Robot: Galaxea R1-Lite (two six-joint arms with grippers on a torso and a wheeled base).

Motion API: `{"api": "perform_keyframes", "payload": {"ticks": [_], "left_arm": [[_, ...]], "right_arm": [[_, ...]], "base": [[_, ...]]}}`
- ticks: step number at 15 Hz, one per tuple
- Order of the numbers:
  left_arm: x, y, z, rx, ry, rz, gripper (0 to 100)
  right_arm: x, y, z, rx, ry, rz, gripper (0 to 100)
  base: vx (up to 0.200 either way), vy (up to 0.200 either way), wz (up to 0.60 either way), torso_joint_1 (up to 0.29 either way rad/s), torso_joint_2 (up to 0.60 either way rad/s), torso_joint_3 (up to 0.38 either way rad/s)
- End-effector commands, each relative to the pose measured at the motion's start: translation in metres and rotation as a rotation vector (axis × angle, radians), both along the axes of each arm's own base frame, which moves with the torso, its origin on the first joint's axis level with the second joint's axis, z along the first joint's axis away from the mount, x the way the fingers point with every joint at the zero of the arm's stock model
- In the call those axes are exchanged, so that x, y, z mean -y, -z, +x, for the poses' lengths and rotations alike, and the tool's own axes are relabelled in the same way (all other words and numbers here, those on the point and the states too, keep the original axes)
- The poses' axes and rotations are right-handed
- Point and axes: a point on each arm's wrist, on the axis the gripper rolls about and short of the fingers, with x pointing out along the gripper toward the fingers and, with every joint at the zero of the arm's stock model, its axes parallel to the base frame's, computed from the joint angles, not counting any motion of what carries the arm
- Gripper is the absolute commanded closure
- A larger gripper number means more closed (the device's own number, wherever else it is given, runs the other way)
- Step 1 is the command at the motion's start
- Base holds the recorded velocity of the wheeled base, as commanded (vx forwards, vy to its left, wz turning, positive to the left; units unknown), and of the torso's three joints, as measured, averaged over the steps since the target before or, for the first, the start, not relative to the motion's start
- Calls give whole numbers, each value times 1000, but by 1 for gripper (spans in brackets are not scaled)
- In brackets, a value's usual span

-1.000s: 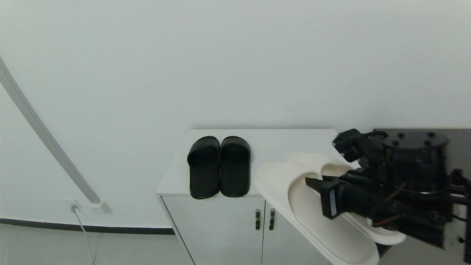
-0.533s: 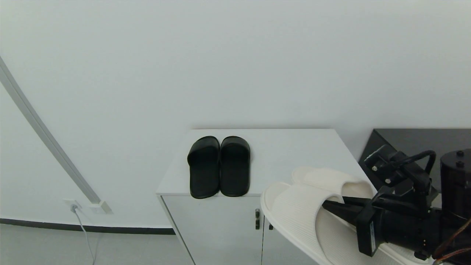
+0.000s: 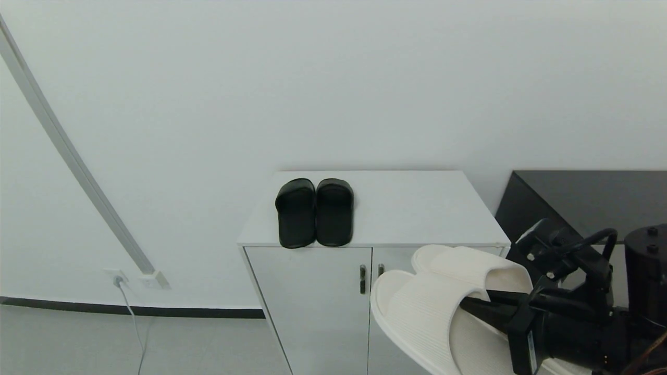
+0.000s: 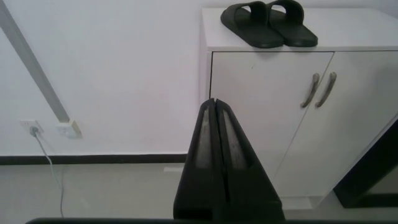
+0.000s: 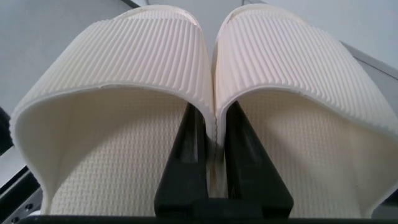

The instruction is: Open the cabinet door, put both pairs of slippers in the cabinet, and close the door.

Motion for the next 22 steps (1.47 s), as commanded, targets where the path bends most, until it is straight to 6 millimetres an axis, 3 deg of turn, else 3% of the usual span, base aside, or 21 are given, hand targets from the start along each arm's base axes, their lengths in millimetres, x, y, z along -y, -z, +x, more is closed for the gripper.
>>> {"api": "perform_keyframes", "payload": {"ticks": [1,14,15,22], "left_arm": [[0,0,0,-1,0,1,100],[0,0,0,-1,0,1,100],[0,0,0,-1,0,1,0],[0,0,0,-1,-5,-7,0]], "right_arm": [[-2,2,2,-7,3,-7,100],[-3,4,-1,-7,-11,-12,100],[-4,4,-1,-8,-10,-10,100],[-2,9,-4,0,-28,-49,100]], "base": [[0,0,0,0,0,0],[0,0,0,-29,70,37],[0,0,0,-154,369,207],[0,0,0,-191,459,261]]}}
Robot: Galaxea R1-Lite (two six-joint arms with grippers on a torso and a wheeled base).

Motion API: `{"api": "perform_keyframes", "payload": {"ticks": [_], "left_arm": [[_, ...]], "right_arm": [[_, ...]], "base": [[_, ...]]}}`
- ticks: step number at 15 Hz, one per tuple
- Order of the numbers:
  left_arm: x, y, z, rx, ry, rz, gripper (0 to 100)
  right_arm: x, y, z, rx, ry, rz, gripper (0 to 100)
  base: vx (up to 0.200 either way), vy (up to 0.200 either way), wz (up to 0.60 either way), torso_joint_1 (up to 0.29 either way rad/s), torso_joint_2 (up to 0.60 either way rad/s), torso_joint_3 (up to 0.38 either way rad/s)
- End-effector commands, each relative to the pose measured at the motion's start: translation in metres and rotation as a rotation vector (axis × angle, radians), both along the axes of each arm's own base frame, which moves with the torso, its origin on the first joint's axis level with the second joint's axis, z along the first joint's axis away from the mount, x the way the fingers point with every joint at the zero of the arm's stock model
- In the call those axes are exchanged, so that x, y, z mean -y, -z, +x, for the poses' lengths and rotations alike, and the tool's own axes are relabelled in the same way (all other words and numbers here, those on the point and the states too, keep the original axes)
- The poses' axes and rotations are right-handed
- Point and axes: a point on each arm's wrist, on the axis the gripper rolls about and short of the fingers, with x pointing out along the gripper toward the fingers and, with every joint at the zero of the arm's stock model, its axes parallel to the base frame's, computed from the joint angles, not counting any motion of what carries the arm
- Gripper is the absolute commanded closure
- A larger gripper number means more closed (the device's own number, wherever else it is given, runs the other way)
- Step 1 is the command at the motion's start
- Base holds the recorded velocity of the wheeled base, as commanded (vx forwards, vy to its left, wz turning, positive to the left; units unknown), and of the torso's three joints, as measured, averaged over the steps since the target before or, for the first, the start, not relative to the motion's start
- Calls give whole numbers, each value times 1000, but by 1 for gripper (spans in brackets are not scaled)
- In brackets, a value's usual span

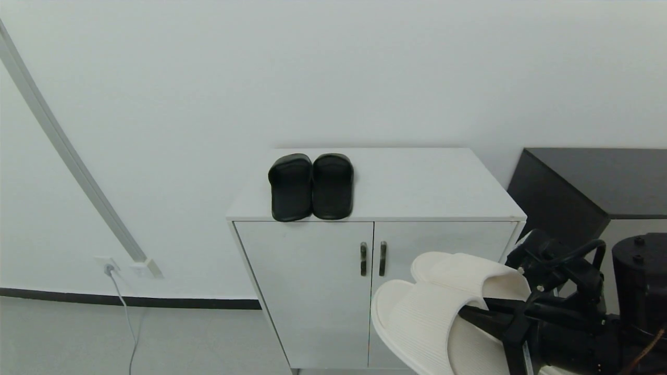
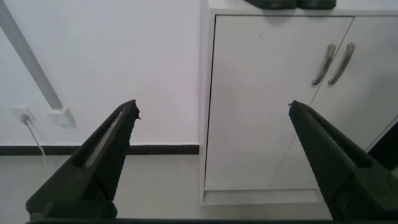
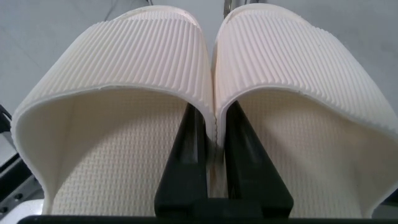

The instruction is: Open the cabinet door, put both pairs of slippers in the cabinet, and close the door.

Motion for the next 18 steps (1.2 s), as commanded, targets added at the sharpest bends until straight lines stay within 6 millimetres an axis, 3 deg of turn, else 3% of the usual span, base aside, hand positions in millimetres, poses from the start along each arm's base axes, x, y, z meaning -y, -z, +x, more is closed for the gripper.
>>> {"api": "perform_keyframes", "payload": {"ticks": [1,18], "left_arm": [[0,0,0,-1,-1,0,0],[0,0,0,-1,-1,-5,0]], "right_arm": [[1,2,-1,-3,-1,-5,100],[3,8,-6,-22,-19,-18,100]], "base": [[0,0,0,-222,540,320],[0,0,0,-174,504,328]]}}
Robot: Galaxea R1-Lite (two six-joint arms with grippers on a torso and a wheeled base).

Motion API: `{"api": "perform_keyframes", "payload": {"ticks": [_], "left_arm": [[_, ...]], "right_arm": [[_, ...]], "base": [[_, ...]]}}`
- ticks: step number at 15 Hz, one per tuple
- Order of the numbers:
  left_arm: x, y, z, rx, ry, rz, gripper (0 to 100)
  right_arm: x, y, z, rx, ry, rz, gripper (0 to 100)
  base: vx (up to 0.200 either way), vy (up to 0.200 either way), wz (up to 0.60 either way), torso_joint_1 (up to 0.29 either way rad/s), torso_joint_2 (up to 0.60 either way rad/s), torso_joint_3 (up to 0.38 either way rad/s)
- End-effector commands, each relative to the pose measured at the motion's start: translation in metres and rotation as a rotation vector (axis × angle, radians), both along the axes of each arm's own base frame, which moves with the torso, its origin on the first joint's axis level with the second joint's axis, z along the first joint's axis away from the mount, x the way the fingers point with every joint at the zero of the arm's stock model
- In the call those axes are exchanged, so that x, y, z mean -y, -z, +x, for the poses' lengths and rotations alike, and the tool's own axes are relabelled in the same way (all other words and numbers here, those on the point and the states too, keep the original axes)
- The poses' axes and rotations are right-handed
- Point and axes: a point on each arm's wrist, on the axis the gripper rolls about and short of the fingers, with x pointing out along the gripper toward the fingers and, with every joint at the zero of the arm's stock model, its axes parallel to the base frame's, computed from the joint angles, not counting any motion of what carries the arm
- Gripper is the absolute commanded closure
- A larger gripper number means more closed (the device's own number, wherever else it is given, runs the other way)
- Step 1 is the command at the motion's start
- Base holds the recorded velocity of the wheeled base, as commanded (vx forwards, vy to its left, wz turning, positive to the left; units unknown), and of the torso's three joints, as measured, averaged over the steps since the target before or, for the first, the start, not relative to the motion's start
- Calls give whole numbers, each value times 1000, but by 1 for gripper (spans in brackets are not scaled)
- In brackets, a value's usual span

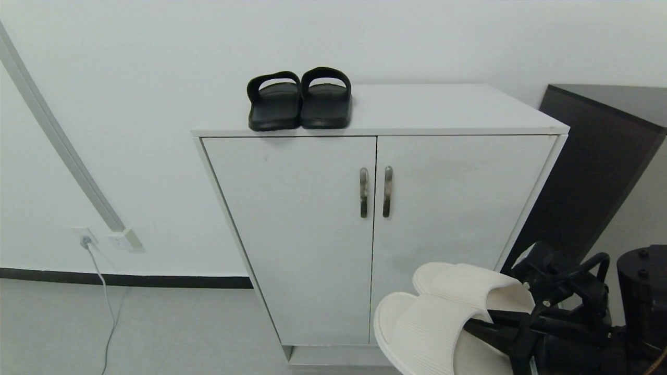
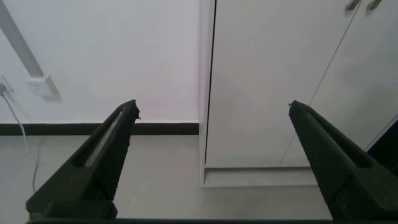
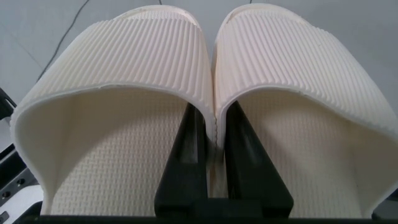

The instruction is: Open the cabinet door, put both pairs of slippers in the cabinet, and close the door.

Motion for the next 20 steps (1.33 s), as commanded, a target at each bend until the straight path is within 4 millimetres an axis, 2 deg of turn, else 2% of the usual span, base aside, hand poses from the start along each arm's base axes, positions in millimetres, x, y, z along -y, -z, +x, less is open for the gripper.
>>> {"api": "perform_keyframes", "payload": {"ticks": [1,9,15,16,18,19,20], "left_arm": [[0,0,0,-1,0,0,0],[0,0,0,-1,6,15,0],[0,-1,3,-38,15,16,0],[0,-9,1,-6,17,17,0],[0,-51,-6,59,18,-6,0],[1,-62,2,-10,60,12,0],[2,-66,10,-53,126,22,0]], "right_arm": [[0,1,0,-4,0,-4,100],[-1,3,1,-10,-2,-8,100],[-2,2,-2,-7,-15,-6,100],[-2,2,-2,-5,-15,-4,100],[-1,1,-3,-1,-15,0,100],[-1,1,-3,-2,-17,-1,100],[-1,1,-3,-3,-17,-2,100]], "base": [[0,0,0,-105,461,349],[0,0,0,-49,424,375],[0,0,0,1,52,49],[0,0,0,0,0,0],[0,0,0,0,0,0],[0,0,0,0,0,0],[0,0,0,0,0,0]]}}
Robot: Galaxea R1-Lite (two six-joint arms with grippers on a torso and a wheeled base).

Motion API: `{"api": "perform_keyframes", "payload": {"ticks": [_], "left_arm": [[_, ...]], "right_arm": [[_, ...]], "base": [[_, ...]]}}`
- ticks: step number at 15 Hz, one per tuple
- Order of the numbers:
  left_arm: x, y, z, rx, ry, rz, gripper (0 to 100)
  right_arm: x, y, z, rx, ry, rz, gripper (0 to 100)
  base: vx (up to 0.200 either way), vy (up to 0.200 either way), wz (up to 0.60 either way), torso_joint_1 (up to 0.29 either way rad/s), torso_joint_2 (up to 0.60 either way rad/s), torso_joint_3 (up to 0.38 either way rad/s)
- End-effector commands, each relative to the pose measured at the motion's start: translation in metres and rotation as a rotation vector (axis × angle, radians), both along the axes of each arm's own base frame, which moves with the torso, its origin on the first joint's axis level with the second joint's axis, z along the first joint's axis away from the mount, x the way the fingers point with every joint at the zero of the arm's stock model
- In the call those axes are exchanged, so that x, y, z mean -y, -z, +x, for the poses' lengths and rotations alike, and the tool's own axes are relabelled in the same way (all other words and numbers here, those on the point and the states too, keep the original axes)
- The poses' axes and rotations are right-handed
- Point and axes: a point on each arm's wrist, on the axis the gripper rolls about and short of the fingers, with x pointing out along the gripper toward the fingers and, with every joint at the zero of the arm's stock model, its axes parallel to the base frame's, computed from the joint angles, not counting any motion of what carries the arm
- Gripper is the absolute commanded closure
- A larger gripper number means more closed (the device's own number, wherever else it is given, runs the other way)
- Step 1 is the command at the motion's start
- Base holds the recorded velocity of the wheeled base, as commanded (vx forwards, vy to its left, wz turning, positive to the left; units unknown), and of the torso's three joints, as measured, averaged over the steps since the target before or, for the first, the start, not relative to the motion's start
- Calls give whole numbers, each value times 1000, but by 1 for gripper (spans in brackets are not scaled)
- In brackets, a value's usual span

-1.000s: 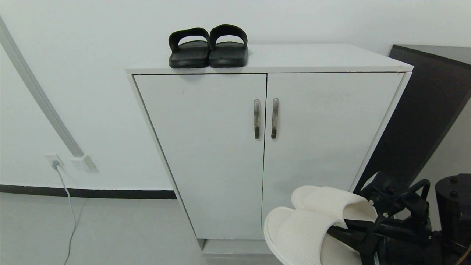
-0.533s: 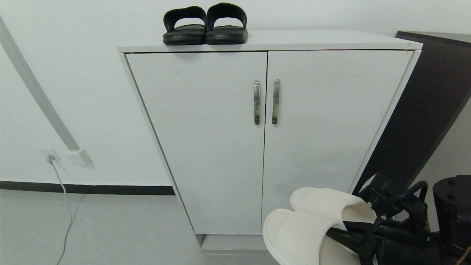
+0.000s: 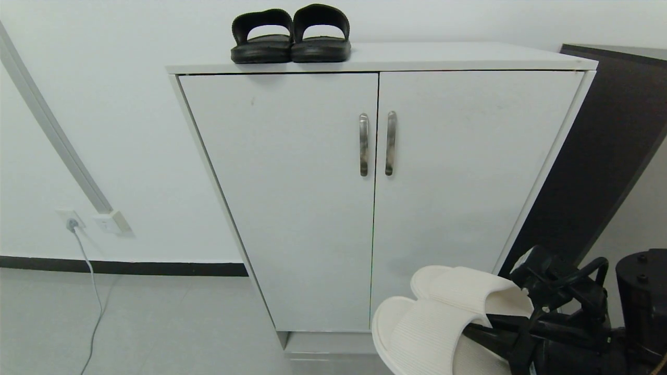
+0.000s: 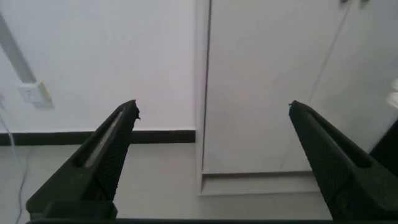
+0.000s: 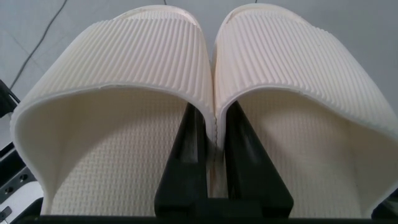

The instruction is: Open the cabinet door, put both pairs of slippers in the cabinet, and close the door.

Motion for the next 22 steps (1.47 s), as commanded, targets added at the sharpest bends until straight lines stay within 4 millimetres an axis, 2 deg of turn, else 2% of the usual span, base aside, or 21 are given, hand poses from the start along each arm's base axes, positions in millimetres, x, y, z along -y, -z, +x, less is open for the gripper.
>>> {"api": "perform_keyframes", "payload": {"ticks": [1,4,7,9,12,15,19,22], "left_arm": [[3,-28,23,-121,126,9,0],[7,-46,55,-173,270,4,0],[15,-69,117,-195,438,-6,0],[31,-84,148,-169,524,-13,0],[73,-112,172,-140,649,-23,0],[126,-138,187,-115,793,-35,0],[194,-146,213,-136,927,-20,0],[224,-151,235,-153,977,-17,0]], "right_arm": [[0,0,-1,5,-2,6,100],[-1,2,-1,3,-8,4,100],[-1,4,-1,-1,-8,-1,100],[-1,4,-1,-1,-8,-1,100],[-1,4,-1,-1,-8,-1,100],[-1,5,-1,-4,-8,-4,100],[-1,7,-2,-11,-7,-10,100],[-1,7,-1,-8,-8,-9,100]], "base": [[0,0,0,0,0,0],[0,0,0,0,0,0],[0,0,0,0,0,0],[0,0,0,0,0,0],[0,0,0,0,0,0],[0,0,0,0,0,0],[0,0,0,0,0,0],[0,0,0,0,0,0]]}}
